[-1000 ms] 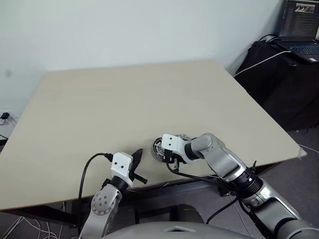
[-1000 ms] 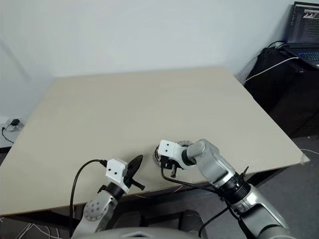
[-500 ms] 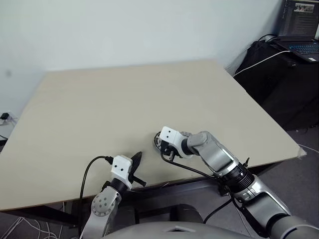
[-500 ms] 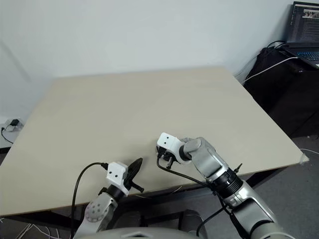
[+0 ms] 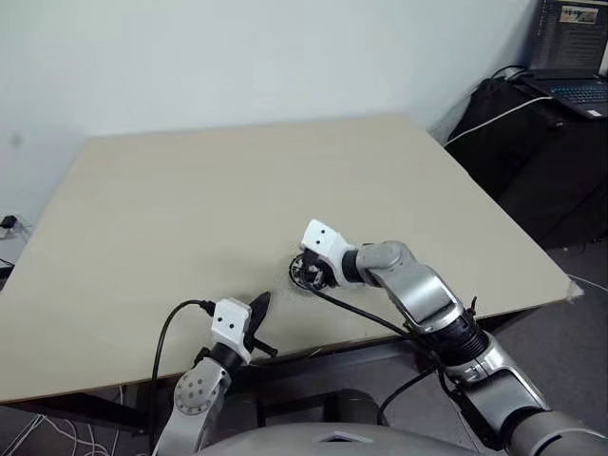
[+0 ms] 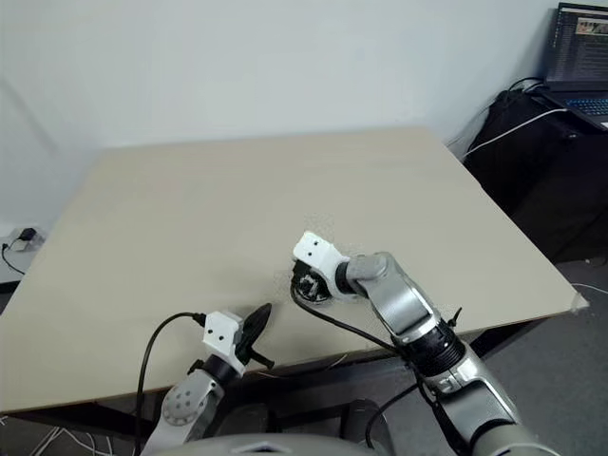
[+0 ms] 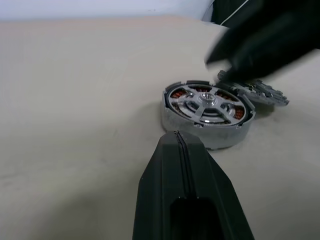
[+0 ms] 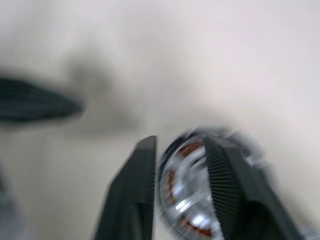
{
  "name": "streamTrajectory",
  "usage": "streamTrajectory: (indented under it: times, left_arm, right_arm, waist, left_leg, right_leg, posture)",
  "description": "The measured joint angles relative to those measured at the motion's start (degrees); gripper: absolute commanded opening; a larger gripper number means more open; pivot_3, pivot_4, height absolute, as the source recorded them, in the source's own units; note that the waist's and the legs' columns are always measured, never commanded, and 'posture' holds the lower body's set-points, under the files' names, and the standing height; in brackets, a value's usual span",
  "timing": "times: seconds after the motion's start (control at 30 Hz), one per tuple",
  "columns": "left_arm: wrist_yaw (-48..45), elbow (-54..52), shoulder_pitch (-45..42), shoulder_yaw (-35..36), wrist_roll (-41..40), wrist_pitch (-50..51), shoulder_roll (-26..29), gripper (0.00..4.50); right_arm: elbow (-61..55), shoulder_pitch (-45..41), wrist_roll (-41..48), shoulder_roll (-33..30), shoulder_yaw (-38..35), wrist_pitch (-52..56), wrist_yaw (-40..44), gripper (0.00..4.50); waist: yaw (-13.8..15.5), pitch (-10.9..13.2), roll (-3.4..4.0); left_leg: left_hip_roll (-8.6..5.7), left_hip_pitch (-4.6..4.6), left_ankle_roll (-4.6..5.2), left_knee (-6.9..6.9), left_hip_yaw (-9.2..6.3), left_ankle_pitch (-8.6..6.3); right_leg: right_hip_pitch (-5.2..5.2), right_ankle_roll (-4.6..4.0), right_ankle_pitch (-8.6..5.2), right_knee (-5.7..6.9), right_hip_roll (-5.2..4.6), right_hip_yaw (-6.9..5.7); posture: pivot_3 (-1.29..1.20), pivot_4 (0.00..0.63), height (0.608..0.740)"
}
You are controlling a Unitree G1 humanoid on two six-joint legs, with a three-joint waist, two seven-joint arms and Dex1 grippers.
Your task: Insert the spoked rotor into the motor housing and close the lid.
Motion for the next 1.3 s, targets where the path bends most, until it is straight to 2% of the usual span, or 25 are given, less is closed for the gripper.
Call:
streamTrajectory:
  times: [0.07,0.27,0.47,0.6,0.83,1.3]
  left_arm:
    - [-0.1,-0.1,0.1,0.1,0.0,0.0,0.1,0.0]
    - [-1.2,1.1,-0.9,1.3,-0.6,-1.0,0.9,0.0]
    - [-2.3,4.7,-1.7,1.4,-0.9,-2.6,1.0,0.0]
    - [-2.6,4.8,-1.8,1.3,-0.8,-3.1,1.0,0.0]
    - [-2.8,4.8,-1.6,1.3,-0.7,-3.7,0.9,0.0]
    - [-3.2,4.8,-1.3,1.5,-0.6,-3.8,1.0,0.0]
  right_arm:
    - [-2.2,2.6,-1.5,0.3,-1.2,-2.7,-4.7,0.06]
    - [-2.8,15.0,-9.8,-0.7,-1.7,-8.1,-18.6,0.02]
    - [-2.7,22.9,-14.7,2.2,-6.8,-8.6,-31.0,0.02]
    - [-2.8,25.8,-16.1,3.7,-9.2,-9.1,-35.2,0.02]
    - [-2.2,29.4,-17.2,3.9,-10.9,-9.0,-37.2,0.02]
    - [2.4,28.0,-16.6,4.4,-10.9,-7.9,-34.8,0.02]
  waist:
    - [0.1,0.0,-0.01]
    - [-0.1,0.0,0.0]
    - [-0.1,-0.1,0.06]
    - [-0.2,-0.1,0.09]
    - [-0.3,-0.1,0.11]
    - [-0.2,-0.1,0.12]
  left_leg:
    - [-0.01,0.0,0.0,0.0,0.01,0.0]
    - [0.01,-0.01,0.0,-0.02,0.08,-0.01]
    - [0.04,0.06,-0.01,-0.01,0.07,-0.01]
    - [0.05,0.06,-0.01,-0.02,0.06,-0.01]
    - [0.06,0.07,-0.01,-0.02,0.06,-0.01]
    - [0.06,0.08,0.0,-0.02,0.06,-0.01]
  right_leg:
    - [0.02,0.0,0.0,-0.02,-0.01,0.0]
    - [0.0,0.01,-0.01,0.0,-0.03,0.03]
    - [0.01,0.01,-0.01,0.01,-0.01,0.03]
    - [0.0,0.0,-0.01,0.0,-0.01,0.04]
    - [0.0,0.0,-0.01,-0.01,-0.02,0.04]
    - [0.01,0.01,-0.01,-0.01,-0.03,0.04]
  posture:
    - [0.0,0.0,0.74]
    - [0.0,0.0,0.74]
    - [0.0,0.0,0.74]
    - [0.0,0.0,0.74]
    - [0.0,0.0,0.74]
    - [0.0,0.0,0.74]
